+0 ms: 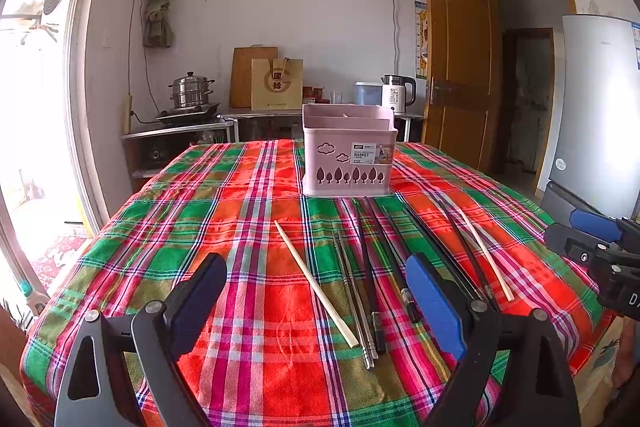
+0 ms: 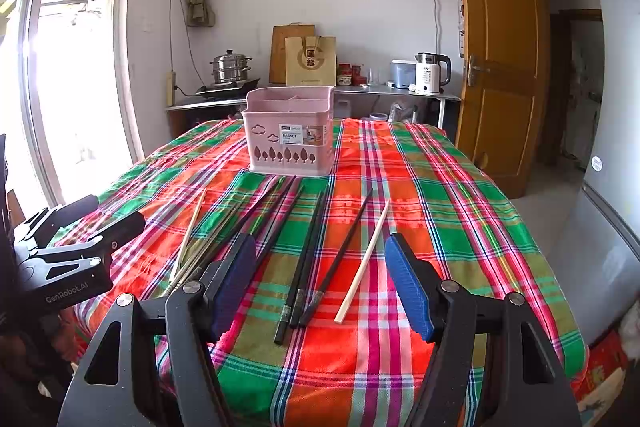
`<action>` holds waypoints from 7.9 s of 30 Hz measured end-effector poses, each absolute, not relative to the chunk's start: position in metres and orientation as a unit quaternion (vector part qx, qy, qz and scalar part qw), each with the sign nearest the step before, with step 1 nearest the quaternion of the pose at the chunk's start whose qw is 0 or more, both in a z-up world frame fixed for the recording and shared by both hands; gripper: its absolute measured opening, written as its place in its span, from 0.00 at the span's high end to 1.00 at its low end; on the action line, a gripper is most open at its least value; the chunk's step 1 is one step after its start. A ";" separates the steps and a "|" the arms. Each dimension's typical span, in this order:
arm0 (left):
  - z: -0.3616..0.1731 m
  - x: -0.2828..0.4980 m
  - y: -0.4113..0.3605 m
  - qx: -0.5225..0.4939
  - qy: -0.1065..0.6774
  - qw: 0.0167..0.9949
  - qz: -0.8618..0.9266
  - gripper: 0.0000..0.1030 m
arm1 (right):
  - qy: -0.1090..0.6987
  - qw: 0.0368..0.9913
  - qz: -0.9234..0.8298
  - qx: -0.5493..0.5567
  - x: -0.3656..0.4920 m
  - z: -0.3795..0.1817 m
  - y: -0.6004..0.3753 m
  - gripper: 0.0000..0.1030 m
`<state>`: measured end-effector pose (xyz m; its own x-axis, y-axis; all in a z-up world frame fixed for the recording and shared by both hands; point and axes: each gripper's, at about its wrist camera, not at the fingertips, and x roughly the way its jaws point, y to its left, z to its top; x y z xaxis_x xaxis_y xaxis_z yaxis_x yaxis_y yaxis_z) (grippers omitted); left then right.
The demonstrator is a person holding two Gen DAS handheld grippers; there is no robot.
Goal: Organize utensils
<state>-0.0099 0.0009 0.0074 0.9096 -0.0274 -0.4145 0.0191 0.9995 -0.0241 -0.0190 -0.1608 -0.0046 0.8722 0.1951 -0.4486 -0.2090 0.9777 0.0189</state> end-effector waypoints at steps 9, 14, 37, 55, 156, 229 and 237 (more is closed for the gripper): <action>0.009 -0.010 0.002 -0.010 0.212 0.977 -0.014 0.11 | 0.231 0.967 0.105 -0.015 -0.019 -0.004 -0.160 0.34; 0.008 -0.009 0.003 -0.010 0.213 0.977 -0.014 0.11 | 0.231 0.967 0.105 -0.015 -0.019 -0.004 -0.160 0.34; 0.005 0.084 0.004 0.026 0.292 0.954 -0.057 0.11 | 0.280 0.952 0.120 -0.012 0.050 -0.009 -0.163 0.34; -0.035 0.209 -0.028 0.050 0.428 0.888 -0.159 0.52 | 0.416 0.897 0.148 -0.019 0.166 -0.056 -0.147 0.82; 0.232 0.235 0.044 -0.042 0.268 0.948 -0.168 0.96 | 0.220 0.948 0.227 0.035 0.209 0.160 -0.132 0.95; 0.059 0.090 0.040 -0.069 0.302 0.935 -0.170 0.87 | 0.282 0.938 0.193 0.054 0.096 0.044 -0.172 0.86; 0.038 0.104 0.025 -0.061 0.339 0.922 -0.180 0.87 | 0.300 0.933 0.192 0.049 0.101 0.027 -0.170 0.86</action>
